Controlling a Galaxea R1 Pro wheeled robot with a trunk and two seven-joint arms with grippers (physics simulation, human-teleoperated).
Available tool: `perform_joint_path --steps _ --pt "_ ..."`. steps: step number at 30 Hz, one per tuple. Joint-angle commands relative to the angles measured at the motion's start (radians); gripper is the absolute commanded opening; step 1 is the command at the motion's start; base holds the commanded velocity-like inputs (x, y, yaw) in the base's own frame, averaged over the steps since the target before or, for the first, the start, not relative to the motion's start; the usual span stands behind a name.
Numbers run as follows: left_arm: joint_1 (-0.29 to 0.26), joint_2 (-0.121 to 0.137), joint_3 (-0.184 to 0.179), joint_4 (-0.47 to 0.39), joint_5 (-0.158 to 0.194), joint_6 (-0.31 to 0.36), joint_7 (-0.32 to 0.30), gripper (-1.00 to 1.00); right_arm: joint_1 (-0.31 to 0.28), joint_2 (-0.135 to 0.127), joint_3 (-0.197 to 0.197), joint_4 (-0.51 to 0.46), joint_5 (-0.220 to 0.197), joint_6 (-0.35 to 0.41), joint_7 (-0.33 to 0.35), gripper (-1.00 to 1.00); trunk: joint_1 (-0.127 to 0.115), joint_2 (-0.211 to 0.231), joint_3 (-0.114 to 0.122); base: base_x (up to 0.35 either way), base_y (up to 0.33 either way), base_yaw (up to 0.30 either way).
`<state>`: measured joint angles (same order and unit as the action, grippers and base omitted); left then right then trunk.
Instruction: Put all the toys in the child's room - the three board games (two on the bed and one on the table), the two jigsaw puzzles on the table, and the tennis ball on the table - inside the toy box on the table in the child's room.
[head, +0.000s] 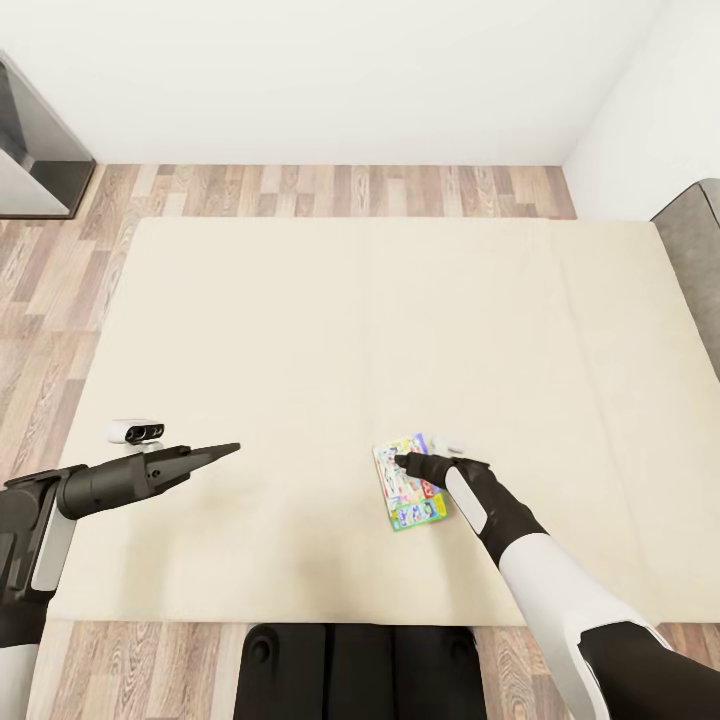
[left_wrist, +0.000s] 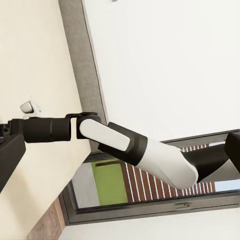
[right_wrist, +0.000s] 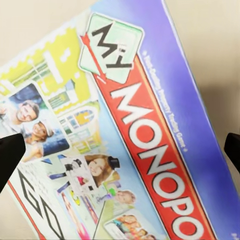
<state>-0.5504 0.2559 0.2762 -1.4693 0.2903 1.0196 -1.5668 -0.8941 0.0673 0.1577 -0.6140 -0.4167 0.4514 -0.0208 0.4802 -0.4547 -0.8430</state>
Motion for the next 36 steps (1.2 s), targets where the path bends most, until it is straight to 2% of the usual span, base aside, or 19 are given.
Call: perform_joint_path --steps 1,9,13,20,27,36 --pt "0.000 0.000 0.000 0.000 -0.001 0.011 -0.004 1.00 0.000 -0.001 0.002 -0.001 -0.004 0.005 -0.002 1.00 0.000 -0.001 -0.001 0.000 0.000 0.000" --pt "0.000 -0.013 0.000 0.000 -0.002 0.010 -0.004 1.00 0.000 0.000 0.002 -0.001 -0.006 0.019 0.001 1.00 0.000 -0.001 -0.001 0.000 0.000 0.000" --pt "0.000 -0.015 0.000 0.000 -0.002 0.010 -0.004 1.00 0.000 0.000 0.001 -0.001 -0.006 0.056 0.002 1.00 0.000 -0.001 -0.001 0.000 0.000 0.000" --pt "0.000 -0.015 0.000 0.000 -0.002 0.010 -0.004 1.00 0.000 0.002 0.000 -0.001 -0.007 0.070 0.006 1.00 0.000 -0.001 -0.001 0.000 0.000 0.000" --pt "0.000 -0.015 0.000 0.000 -0.002 0.010 -0.004 1.00 0.000 0.021 0.000 -0.001 -0.007 0.072 0.012 1.00 0.000 -0.001 -0.001 0.000 0.000 0.000" --pt "0.000 -0.015 0.000 0.000 -0.002 0.010 -0.004 1.00 0.000 0.025 0.000 -0.001 -0.008 0.072 0.014 1.00 0.000 -0.001 -0.001 0.000 0.000 0.000"
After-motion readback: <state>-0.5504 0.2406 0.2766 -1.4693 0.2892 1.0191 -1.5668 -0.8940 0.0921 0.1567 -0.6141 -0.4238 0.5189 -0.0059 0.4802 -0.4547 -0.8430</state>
